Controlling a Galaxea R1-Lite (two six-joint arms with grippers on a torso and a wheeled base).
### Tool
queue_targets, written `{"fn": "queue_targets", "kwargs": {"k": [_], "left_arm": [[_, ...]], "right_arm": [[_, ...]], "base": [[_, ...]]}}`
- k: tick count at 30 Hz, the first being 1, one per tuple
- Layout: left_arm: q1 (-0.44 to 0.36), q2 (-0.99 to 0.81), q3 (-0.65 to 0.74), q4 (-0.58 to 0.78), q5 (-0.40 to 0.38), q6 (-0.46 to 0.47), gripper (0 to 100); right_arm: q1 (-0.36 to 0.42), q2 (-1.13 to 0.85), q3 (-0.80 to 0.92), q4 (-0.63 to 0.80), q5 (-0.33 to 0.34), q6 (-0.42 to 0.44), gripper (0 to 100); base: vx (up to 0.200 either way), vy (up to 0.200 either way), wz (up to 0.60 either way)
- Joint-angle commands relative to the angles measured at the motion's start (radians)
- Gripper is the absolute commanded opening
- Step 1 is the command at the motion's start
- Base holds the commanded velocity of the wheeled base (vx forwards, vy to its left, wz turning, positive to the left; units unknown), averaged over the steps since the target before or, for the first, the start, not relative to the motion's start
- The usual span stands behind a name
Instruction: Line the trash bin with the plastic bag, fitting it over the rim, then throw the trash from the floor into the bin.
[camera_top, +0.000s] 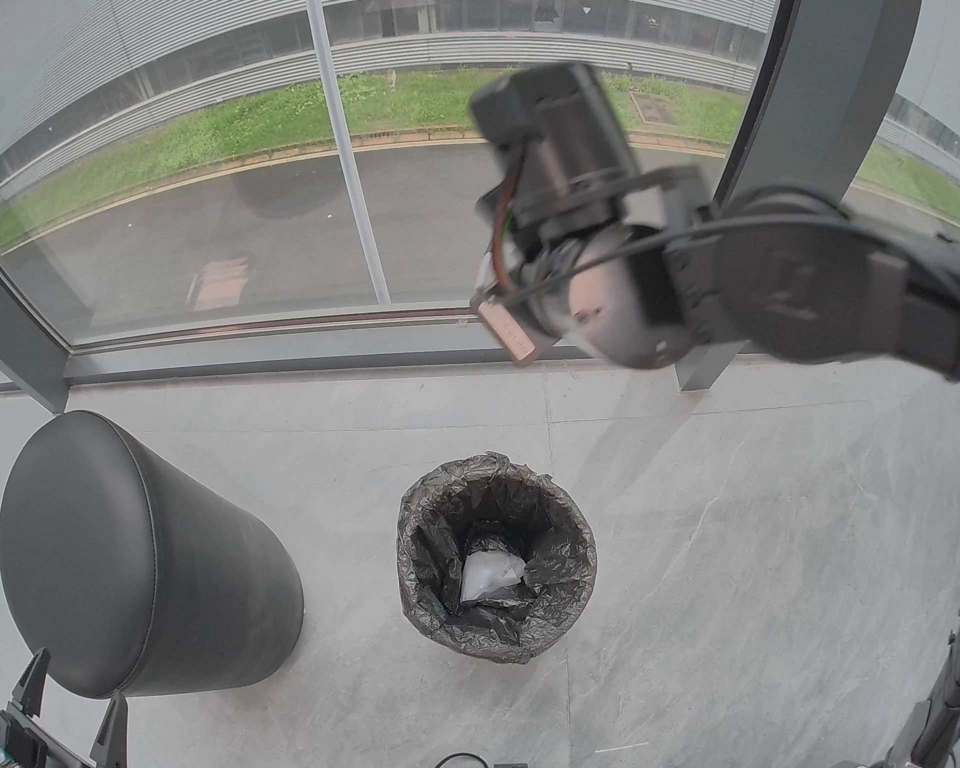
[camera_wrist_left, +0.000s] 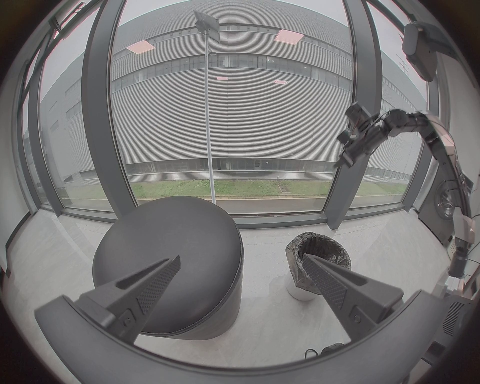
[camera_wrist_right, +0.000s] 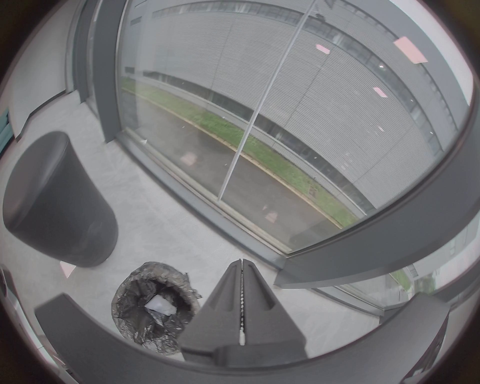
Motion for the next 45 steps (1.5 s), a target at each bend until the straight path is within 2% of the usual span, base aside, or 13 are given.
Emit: {"fn": "queue_targets", "kwargs": {"k": [1,6,8,10,12,13,14,23,25,26,32,41,45], "left_arm": [[0.0,-0.015,0.018,0.0,0.0,0.0,100],[0.0,-0.015,0.018,0.0,0.0,0.0,100],[0.0,-0.015,0.018,0.0,0.0,0.0,100],[0.0,-0.015,0.018,0.0,0.0,-0.001,100],[0.0,-0.015,0.018,0.0,0.0,0.0,100],[0.0,-0.015,0.018,0.0,0.0,0.0,100],[0.0,-0.015,0.018,0.0,0.0,0.0,100],[0.0,-0.015,0.018,0.0,0.0,-0.001,100],[0.0,-0.015,0.018,0.0,0.0,0.0,100],[0.0,-0.015,0.018,0.0,0.0,0.0,100],[0.0,-0.015,0.018,0.0,0.0,0.0,100],[0.0,-0.015,0.018,0.0,0.0,-0.001,100],[0.0,-0.015,0.018,0.0,0.0,0.0,100]], "right_arm": [[-0.026,-0.228,0.0,0.065,-0.055,0.002,0],[-0.292,-0.449,0.0,0.333,-0.041,0.003,0],[-0.351,-0.501,0.0,0.398,-0.02,0.003,0],[-0.438,-0.602,0.0,0.487,0.069,-0.001,0],[-0.461,-0.624,0.0,0.499,0.094,-0.003,0],[-0.576,-0.699,0.0,0.531,0.192,-0.003,0],[-0.612,-0.731,0.0,0.548,0.227,-0.003,0],[-0.826,-0.961,0.0,0.705,0.396,-0.006,0],[-0.851,-0.995,0.0,0.725,0.424,-0.004,0],[-0.891,-1.06,0.0,0.757,0.487,-0.001,0],[-0.993,-1.274,0.0,0.769,0.657,0.003,0],[-1.006,-1.641,0.0,0.674,0.688,0.006,0],[-1.003,-1.751,0.259,0.507,0.688,0.0,0]], "base": [[0.0,0.0,0.0],[0.0,0.0,0.0],[0.0,0.0,0.0],[0.0,0.0,0.0],[0.0,0.0,0.0],[0.0,0.0,0.0],[0.0,0.0,0.0],[0.0,0.0,0.0],[0.0,0.0,0.0],[0.0,0.0,0.0],[0.0,0.0,0.0],[0.0,0.0,0.0],[0.0,0.0,0.0]]}}
